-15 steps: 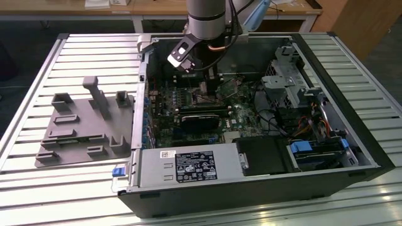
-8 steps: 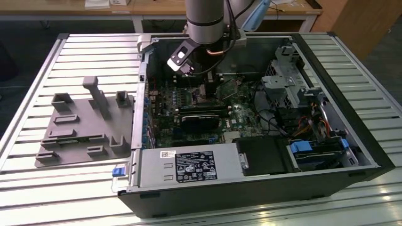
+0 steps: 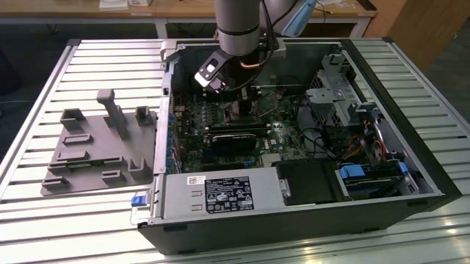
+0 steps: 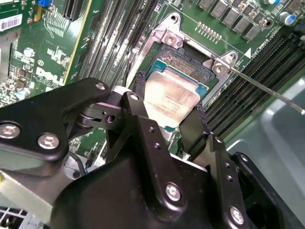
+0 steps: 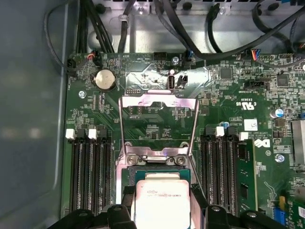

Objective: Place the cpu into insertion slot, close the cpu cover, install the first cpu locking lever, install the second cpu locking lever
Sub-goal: 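Place the cpu into insertion slot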

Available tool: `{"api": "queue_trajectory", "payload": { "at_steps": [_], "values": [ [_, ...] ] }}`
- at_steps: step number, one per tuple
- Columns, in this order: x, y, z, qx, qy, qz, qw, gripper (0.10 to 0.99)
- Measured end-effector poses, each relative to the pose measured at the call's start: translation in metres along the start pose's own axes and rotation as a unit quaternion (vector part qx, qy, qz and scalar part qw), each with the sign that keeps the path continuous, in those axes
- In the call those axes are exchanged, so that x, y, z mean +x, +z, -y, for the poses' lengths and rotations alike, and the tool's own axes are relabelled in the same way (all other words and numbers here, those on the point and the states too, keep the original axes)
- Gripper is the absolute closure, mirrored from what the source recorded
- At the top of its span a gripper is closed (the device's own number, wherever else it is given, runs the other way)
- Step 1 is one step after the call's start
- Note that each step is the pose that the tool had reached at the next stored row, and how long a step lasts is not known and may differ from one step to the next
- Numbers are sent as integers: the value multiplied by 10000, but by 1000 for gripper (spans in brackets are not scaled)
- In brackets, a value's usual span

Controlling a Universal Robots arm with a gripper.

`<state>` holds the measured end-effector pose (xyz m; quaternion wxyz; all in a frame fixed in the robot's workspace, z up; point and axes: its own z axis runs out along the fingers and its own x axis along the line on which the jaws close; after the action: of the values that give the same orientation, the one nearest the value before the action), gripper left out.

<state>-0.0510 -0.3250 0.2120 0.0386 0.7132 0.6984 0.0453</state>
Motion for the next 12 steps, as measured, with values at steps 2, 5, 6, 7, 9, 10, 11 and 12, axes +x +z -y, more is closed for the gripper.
{"api": "queue_trajectory", "payload": {
  "at_steps": [2,5,6,7,9,10,11,12],
  "values": [
    [0,22,10,0,-6,-1,10000,549],
    [-1,60,26,0,-11,-1,10000,549],
    [-1,71,30,0,-12,-2,10000,549],
    [0,81,34,0,-13,-2,10000,549],
    [2,103,39,0,-13,-2,10000,549],
    [3,114,40,0,-13,-2,10000,549],
    [4,123,42,0,-13,-1,10000,549],
    [4,131,43,0,-13,-1,10000,549]
  ]
}}
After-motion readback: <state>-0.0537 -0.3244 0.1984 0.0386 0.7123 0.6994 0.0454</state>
